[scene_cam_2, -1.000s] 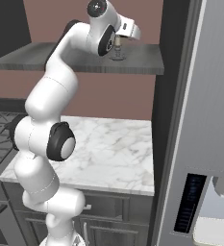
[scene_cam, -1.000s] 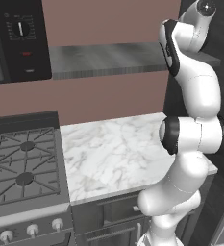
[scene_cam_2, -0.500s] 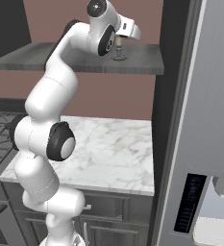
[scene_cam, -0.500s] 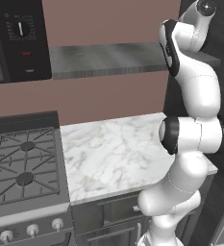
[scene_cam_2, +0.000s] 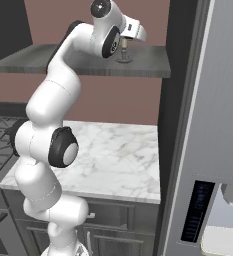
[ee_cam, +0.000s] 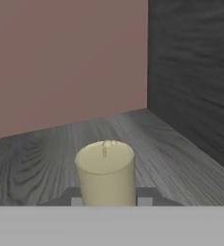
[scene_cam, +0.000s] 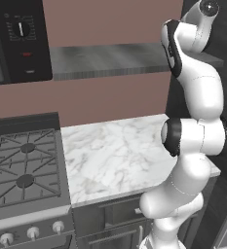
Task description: Get the candle and the wine from the cabinet and move them to the dining counter.
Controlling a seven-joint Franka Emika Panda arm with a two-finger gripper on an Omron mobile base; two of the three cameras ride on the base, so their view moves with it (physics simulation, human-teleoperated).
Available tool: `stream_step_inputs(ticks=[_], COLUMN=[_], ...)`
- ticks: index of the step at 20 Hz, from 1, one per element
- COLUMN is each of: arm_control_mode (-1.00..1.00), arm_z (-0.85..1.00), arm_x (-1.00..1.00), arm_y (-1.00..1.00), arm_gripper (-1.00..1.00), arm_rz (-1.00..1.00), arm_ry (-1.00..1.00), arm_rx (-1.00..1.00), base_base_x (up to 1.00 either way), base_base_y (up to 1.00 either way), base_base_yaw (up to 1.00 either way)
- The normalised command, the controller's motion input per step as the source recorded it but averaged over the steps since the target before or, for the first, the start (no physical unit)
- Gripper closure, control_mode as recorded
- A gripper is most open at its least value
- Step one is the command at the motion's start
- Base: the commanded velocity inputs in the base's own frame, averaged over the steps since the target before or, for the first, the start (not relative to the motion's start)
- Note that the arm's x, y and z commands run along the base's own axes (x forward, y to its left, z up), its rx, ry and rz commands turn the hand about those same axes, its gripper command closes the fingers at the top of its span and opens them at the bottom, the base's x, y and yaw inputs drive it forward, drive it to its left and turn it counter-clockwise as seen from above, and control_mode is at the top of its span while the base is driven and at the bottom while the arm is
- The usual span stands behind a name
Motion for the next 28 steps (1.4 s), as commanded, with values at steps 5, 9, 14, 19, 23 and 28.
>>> stream_step_inputs(ticks=[5, 9, 14, 19, 23, 28], arm_control_mode=[-1.0, -1.0, -1.0, -1.0, -1.0, -1.0], arm_z=[0.0, 0.0, 0.0, 0.0, 0.0, 0.0], arm_x=[0.0, -0.42, -0.89, -1.0, -1.0, -1.0], arm_y=[0.02, 0.18, 0.35, 0.4, 0.58, 0.68], arm_gripper=[1.0, 1.0, 1.0, 1.0, 1.0, 1.0], arm_rz=[0.0, 0.0, 0.01, 0.02, 0.04, 0.11], arm_ry=[-0.01, -0.03, -0.01, -0.08, -0.18, -0.23], arm_rx=[0.0, 0.0, 0.0, 0.0, 0.0, -0.01], base_base_x=[0.0, 0.0, 0.0, 0.0, 0.0, 0.0], base_base_y=[0.0, 0.0, 0.0, 0.0, 0.0, 0.0], base_base_yaw=[0.0, 0.0, 0.0, 0.0, 0.0, 0.0])
